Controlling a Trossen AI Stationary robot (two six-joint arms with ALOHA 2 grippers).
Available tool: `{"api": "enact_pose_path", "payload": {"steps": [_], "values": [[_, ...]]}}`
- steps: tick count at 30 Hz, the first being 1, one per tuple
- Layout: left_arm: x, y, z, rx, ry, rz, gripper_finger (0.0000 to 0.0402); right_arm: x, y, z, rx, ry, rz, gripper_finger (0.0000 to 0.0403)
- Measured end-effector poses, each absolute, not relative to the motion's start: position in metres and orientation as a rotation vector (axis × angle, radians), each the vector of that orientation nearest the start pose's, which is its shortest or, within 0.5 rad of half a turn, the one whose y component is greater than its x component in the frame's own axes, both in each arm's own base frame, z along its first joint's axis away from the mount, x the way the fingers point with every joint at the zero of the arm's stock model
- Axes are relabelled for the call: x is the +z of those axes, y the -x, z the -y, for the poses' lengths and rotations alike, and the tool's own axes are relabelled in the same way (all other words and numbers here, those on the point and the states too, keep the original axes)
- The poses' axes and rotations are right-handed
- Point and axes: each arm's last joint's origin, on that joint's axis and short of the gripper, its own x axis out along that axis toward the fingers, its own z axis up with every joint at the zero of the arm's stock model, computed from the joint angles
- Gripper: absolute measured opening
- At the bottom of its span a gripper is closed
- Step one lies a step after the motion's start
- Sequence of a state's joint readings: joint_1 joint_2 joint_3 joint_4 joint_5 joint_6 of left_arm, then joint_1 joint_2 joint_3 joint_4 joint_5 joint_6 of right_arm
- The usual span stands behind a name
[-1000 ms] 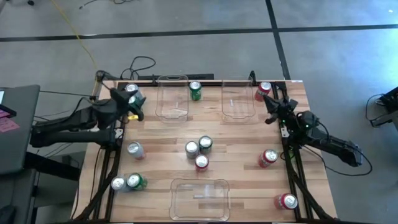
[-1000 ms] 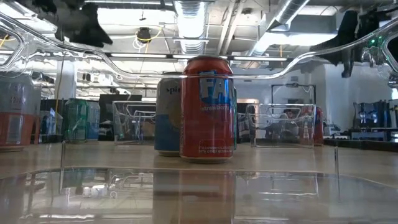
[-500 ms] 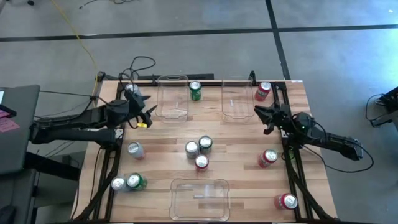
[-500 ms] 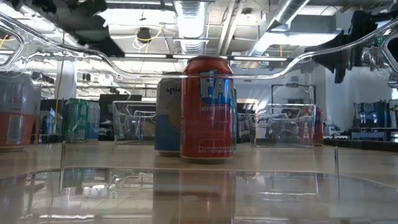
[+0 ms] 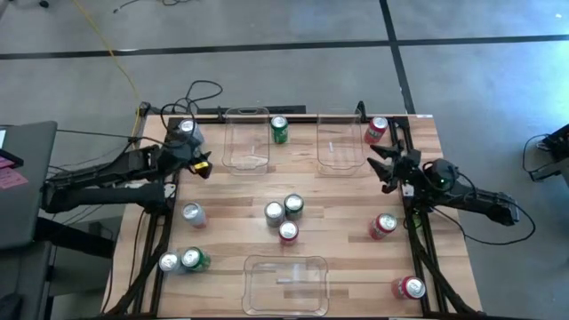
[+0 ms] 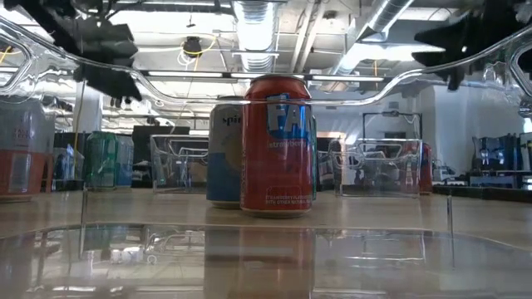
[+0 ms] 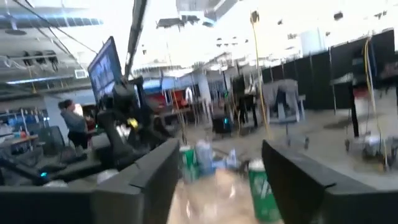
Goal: Sort soda cans
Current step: Put the green soda can into the top left transparent bin
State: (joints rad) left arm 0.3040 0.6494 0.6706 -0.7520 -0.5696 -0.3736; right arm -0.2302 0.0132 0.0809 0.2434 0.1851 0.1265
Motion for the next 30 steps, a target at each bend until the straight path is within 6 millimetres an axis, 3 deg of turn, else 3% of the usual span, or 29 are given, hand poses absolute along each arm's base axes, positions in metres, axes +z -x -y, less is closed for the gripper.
{"api": "enact_pose_path", "payload": {"steps": [9,15,22,30], "values": [[0.299,-0.111,-0.061,1.044,0.298,-0.642,0.0239,0.228,-0.08,0.029,-0.459,-0.074,0.284,0.0354],[0.299,-0.12,-0.079,1.124,0.335,-0.793,0.0287,0.228,-0.088,0.036,-0.511,-0.144,0.163,0.0394],[0.284,-0.127,-0.094,1.129,0.329,-0.976,0.0347,0.239,-0.103,0.047,-0.566,-0.179,0.055,0.0397],[0.286,-0.11,-0.099,1.185,0.337,-1.019,0.0397,0.254,-0.115,0.049,-0.543,-0.185,0.033,0.0399]]}}
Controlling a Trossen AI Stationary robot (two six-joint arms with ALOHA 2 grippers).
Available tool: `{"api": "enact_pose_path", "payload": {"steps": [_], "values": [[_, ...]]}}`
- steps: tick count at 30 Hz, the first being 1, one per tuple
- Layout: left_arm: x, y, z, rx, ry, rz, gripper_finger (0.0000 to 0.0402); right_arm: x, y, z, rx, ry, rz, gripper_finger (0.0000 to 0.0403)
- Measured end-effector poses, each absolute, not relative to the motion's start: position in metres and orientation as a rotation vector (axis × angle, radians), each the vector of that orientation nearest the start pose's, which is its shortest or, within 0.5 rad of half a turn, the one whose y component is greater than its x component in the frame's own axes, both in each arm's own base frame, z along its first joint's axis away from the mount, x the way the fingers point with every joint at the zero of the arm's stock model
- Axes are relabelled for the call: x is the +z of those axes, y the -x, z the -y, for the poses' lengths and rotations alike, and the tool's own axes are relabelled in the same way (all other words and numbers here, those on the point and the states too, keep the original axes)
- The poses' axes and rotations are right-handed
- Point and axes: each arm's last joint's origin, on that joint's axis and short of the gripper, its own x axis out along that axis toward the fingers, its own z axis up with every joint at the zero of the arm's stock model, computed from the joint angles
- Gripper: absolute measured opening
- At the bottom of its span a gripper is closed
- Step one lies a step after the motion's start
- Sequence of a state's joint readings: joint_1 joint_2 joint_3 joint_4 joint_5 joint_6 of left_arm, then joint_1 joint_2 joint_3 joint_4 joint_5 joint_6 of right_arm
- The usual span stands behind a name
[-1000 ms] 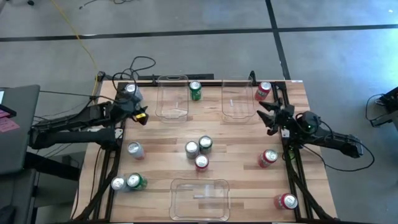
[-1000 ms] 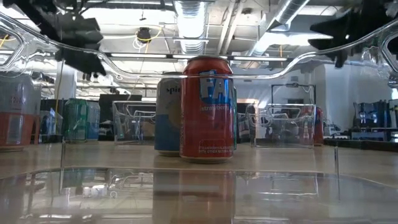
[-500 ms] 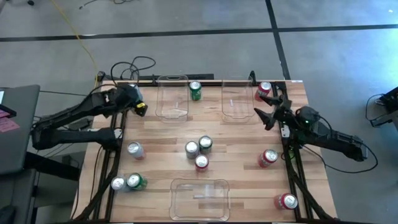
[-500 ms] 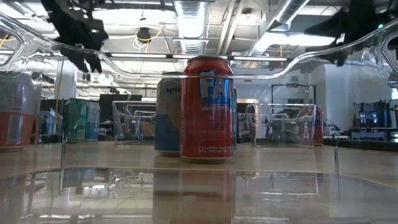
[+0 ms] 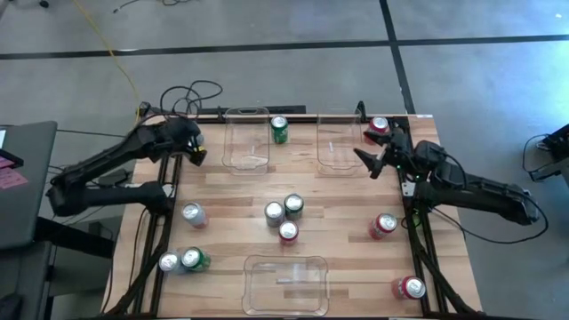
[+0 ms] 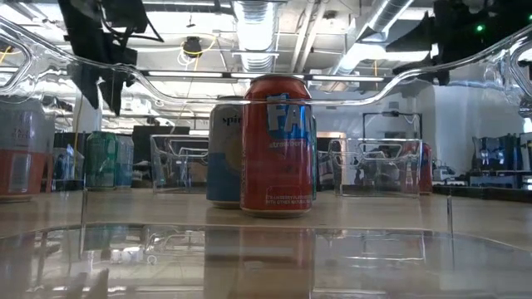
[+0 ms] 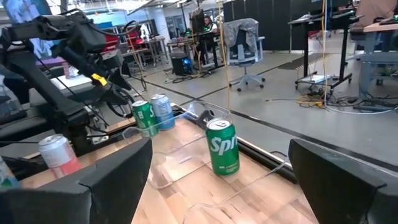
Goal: Sort soda cans
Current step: Put the green soda can into the top left transparent bin
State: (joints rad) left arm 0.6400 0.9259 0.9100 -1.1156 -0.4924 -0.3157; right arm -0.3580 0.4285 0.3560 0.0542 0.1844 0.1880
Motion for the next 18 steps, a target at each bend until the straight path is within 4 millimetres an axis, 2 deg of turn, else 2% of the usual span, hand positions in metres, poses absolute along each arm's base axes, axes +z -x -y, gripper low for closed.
{"api": "enact_pose_path", "payload": {"steps": [8,18], "values": [[0.285,-0.098,-0.114,1.207,0.411,-1.032,0.04,0.252,-0.124,0.05,-0.528,-0.207,0.031,0.04],[0.256,-0.087,-0.135,1.172,0.481,-0.994,0.04,0.248,-0.129,0.052,-0.532,-0.221,-0.007,0.04]]}}
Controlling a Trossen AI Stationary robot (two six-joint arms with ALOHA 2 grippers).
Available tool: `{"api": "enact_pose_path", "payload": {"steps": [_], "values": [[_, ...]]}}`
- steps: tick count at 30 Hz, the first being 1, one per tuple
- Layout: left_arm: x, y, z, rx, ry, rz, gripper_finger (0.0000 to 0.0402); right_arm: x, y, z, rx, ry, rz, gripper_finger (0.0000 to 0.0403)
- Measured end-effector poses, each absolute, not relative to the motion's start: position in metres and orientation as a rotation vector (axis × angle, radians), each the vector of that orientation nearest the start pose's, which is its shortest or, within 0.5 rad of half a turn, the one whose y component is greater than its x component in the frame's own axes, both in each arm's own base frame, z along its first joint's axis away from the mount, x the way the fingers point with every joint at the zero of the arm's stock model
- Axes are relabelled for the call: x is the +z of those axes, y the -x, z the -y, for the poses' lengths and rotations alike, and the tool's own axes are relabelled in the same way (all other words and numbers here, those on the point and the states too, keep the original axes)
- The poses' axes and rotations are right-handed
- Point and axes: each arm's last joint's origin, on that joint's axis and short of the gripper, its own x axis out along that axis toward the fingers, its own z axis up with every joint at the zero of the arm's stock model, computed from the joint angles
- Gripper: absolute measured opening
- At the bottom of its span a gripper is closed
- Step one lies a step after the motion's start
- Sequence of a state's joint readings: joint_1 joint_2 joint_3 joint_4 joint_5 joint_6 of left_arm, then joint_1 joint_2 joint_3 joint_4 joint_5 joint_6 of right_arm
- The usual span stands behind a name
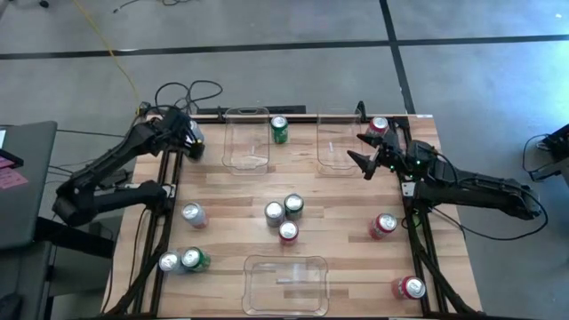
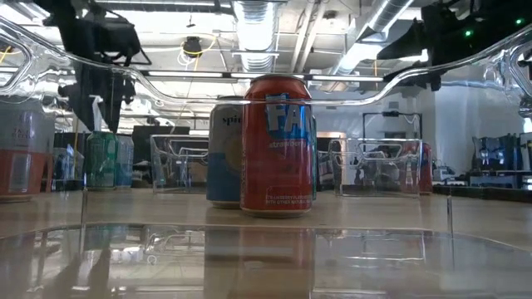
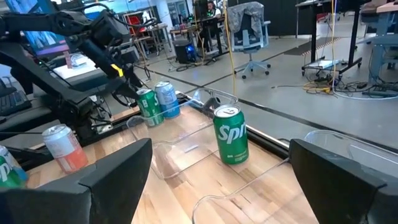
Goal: Sort soda cans
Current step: Put the green soda can into the top left transparent bin
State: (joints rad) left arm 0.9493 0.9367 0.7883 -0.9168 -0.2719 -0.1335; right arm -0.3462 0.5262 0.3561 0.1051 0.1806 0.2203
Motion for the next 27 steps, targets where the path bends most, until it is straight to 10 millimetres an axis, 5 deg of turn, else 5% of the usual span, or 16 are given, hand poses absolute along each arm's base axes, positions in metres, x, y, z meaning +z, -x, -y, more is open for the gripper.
{"api": "enact_pose_path", "payload": {"steps": [27], "values": [[0.24,-0.1,-0.149,1.328,0.573,-0.982,0.0373,0.248,-0.132,0.045,-0.479,-0.262,0.006,0.0396]]}}
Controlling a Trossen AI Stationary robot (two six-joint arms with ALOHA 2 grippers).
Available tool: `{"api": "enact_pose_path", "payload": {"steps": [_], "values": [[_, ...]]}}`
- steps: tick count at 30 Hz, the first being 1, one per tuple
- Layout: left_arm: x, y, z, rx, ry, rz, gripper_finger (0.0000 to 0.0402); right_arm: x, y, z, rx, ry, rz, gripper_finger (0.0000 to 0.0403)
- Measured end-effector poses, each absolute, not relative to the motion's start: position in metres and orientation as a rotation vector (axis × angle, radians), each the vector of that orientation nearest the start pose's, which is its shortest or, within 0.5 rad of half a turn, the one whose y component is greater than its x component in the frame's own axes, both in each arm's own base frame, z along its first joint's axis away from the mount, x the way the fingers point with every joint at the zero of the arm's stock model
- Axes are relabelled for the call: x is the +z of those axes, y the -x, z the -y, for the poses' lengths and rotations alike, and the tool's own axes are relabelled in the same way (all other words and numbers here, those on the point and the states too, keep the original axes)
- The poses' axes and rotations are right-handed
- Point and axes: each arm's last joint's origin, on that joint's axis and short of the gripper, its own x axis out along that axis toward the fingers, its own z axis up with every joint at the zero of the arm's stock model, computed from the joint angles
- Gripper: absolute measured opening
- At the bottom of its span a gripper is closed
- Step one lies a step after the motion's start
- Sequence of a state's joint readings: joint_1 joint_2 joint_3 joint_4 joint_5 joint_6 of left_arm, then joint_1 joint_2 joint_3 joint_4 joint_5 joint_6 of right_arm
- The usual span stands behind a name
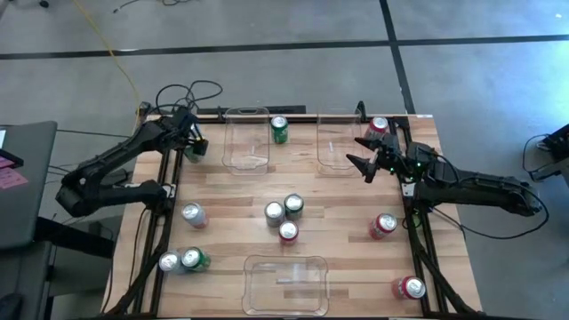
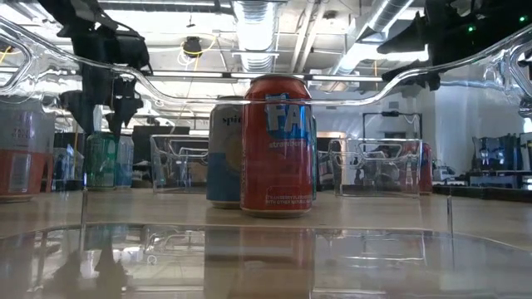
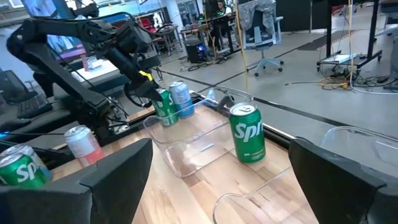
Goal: Sort soda cans
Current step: Put the green soda can into the top left transparent bin
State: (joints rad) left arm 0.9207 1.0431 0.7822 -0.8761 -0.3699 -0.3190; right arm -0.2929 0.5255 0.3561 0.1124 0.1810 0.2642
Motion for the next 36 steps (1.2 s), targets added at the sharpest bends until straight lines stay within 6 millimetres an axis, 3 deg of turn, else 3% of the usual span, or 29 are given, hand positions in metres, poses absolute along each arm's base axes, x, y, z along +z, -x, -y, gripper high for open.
{"api": "enact_pose_path", "payload": {"steps": [5,12,20,28,36], "values": [[0.233,-0.103,-0.153,1.33,0.615,-1.021,0.0361,0.248,-0.132,0.044,-0.473,-0.263,-0.003,0.0396],[0.223,-0.108,-0.159,1.362,0.648,-1.072,0.0299,0.244,-0.132,0.044,-0.478,-0.265,-0.041,0.0395],[0.229,-0.104,-0.151,1.299,0.642,-1.062,0.0299,0.243,-0.132,0.044,-0.48,-0.273,-0.048,0.0395],[0.249,-0.105,-0.125,1.165,0.65,-0.954,0.0301,0.241,-0.132,0.043,-0.472,-0.294,-0.061,0.0395],[0.299,-0.115,-0.111,1.054,0.589,-0.808,0.0301,0.241,-0.132,0.042,-0.466,-0.317,-0.057,0.0395]]}}
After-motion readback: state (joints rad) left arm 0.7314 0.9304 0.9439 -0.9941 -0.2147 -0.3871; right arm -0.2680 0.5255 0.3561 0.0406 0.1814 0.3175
